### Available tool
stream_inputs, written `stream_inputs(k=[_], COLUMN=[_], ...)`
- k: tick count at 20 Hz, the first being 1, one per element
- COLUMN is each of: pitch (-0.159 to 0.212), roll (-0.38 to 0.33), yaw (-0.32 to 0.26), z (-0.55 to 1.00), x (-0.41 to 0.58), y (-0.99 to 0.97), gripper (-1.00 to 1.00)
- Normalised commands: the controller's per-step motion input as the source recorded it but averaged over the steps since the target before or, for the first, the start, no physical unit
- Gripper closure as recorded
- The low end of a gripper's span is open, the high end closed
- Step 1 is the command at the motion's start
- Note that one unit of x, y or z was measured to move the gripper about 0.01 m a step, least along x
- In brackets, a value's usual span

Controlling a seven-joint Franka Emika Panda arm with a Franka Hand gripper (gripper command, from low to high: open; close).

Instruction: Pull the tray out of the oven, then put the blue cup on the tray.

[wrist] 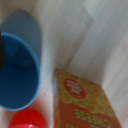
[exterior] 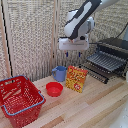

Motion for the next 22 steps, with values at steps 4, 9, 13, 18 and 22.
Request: stream_inputs(k=[4, 9, 13, 18, 22], pitch=[-0.035, 0.010, 0.020, 0.115, 0.156], roll=[0.375, 0.300, 0.105, 0.033, 0.000], yaw=[-0.055, -0.083, -0.021, 0.025, 0.079], z=[0.00, 0.09, 0.12, 0.08, 0.00], x=[0.159, 0.009, 0.092, 0.075, 0.042], y=[0.14, 0.08, -0.07, -0.29, -0.37], gripper=[-1.00, -1.00, -1.00, -1.00, -1.00])
